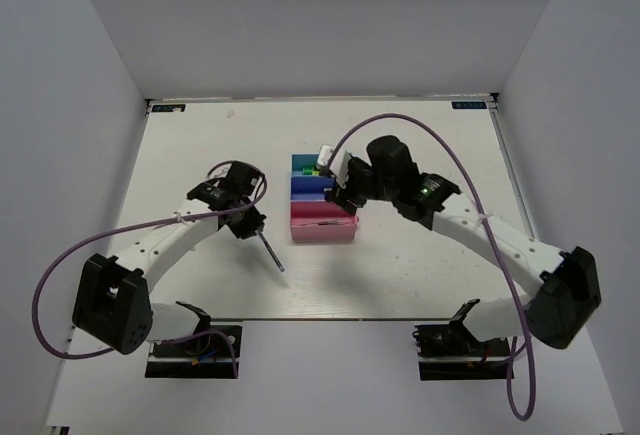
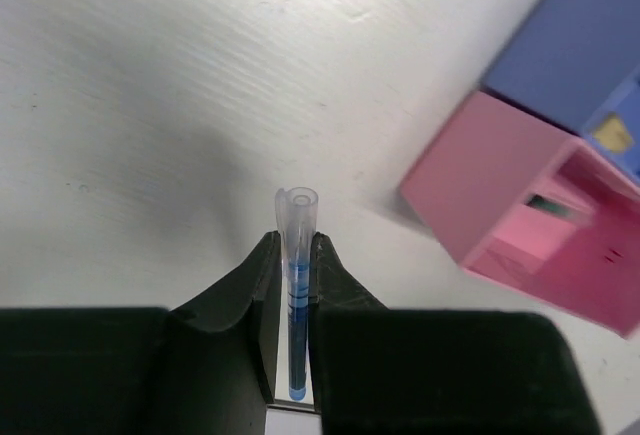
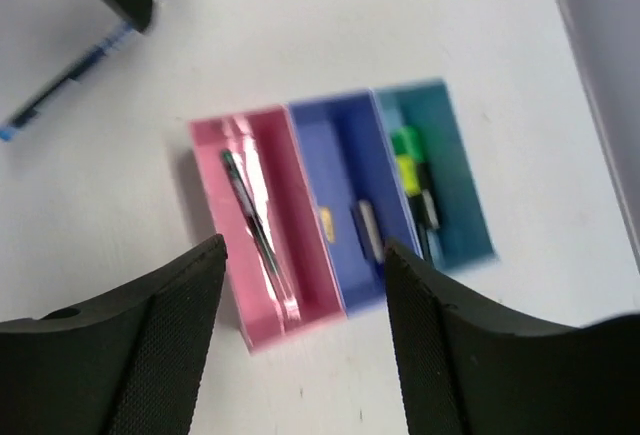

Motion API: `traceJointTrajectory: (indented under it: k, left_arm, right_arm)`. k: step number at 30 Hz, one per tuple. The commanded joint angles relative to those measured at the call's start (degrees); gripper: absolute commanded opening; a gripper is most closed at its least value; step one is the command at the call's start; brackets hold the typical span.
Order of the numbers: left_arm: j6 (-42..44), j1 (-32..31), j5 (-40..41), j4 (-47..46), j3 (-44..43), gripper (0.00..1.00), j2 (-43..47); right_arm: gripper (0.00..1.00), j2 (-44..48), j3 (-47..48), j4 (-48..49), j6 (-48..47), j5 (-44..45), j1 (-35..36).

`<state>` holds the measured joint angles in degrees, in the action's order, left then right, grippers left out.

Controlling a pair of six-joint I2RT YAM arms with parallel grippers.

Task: Sort the stationery into containers
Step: Pick up the pen from the center of the board, then place the pen in the storage box.

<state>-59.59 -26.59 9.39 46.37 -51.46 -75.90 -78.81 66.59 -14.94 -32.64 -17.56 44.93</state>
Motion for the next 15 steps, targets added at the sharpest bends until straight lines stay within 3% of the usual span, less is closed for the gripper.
traceJointTrajectory:
  k: [1,2,5,6,12,15]
  left_arm:
    - [0.53,-1.36,-0.16,0.65,-4.51,0.00,2.86]
    - [-0.08,-2.06,-0.68,0.56,-6.00,0.00,2.69]
    - [-2.01,-3.37,-0.95,-1.62,-9.51,0.00,1.20]
    - [-3.15,-3.73,-0.95,-2.16,-10.14,0.00,0.23]
    - [-8.87,-8.56,4.32,-6.72,-16.73,0.00,-6.36]
    - [-14.31,-10.85,9.24,-8.82,-18.76,0.00,-9.35]
  right_arm:
    - [0.66,4.79,-4.35,2.54,7.59,15.68,-0.89]
    - [0.62,5.41,-7.06,4.03,10.55,25.37,-1.24]
    - [0.27,7.61,-12.32,2.82,14.95,32.99,-2.82]
    - [0.03,8.05,-13.84,2.90,16.46,34.51,-3.26]
    - [0.00,17.09,-30.43,7.45,25.34,41.46,-5.81]
    - [0.00,20.00,-32.22,7.65,26.75,41.64,-7.39]
